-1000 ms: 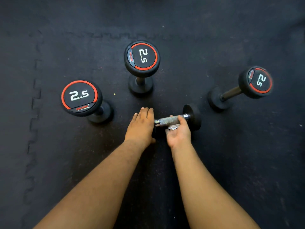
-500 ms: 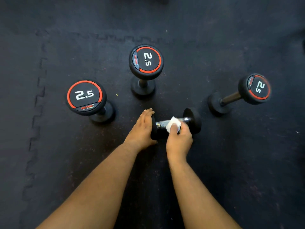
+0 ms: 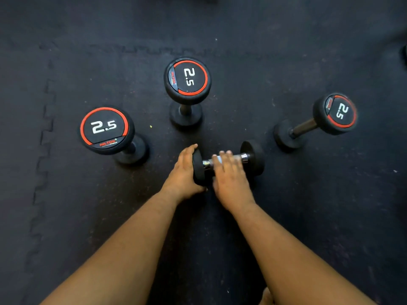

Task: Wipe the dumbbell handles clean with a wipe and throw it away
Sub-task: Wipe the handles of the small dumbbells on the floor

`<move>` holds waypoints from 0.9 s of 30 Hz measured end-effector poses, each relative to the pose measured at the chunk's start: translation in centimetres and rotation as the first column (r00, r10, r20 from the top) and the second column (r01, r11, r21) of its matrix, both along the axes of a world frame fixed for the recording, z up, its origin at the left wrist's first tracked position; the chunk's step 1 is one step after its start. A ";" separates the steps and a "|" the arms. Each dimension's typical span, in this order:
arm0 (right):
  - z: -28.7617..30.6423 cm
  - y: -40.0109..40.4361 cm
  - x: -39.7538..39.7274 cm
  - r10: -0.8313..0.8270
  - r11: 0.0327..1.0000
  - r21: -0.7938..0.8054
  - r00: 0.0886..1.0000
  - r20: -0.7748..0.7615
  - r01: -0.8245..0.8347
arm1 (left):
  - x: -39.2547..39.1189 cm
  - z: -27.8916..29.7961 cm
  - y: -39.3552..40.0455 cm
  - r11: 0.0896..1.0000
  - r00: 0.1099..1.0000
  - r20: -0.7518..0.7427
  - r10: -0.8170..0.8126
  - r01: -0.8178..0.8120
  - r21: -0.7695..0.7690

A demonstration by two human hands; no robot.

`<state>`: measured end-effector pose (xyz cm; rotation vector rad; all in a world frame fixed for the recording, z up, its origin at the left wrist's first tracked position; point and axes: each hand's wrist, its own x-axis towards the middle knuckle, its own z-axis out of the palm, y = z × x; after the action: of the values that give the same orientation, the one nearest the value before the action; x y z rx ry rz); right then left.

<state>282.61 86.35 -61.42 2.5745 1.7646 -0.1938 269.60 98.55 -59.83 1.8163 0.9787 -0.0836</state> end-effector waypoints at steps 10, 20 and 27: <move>-0.1 0.4 -0.7 0.102 0.995 0.009 0.994 -0.040 -0.102 | 0.1 0.0 0.6 0.996 0.996 -0.037 -0.080 0.081 0.020; 0.1 -2.0 -0.1 -0.096 0.993 -0.065 0.995 -0.007 0.095 | 0.0 0.7 0.0 0.996 0.994 -0.083 -0.069 0.073 0.044; 0.3 1.7 3.0 -0.110 0.982 -0.145 0.992 0.060 0.117 | -0.1 0.7 -0.1 0.991 0.989 -0.110 -0.102 0.111 0.079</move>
<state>285.56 88.04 -61.10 2.5511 1.5255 -0.2476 269.48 98.40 -59.14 1.9585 0.9704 -0.2089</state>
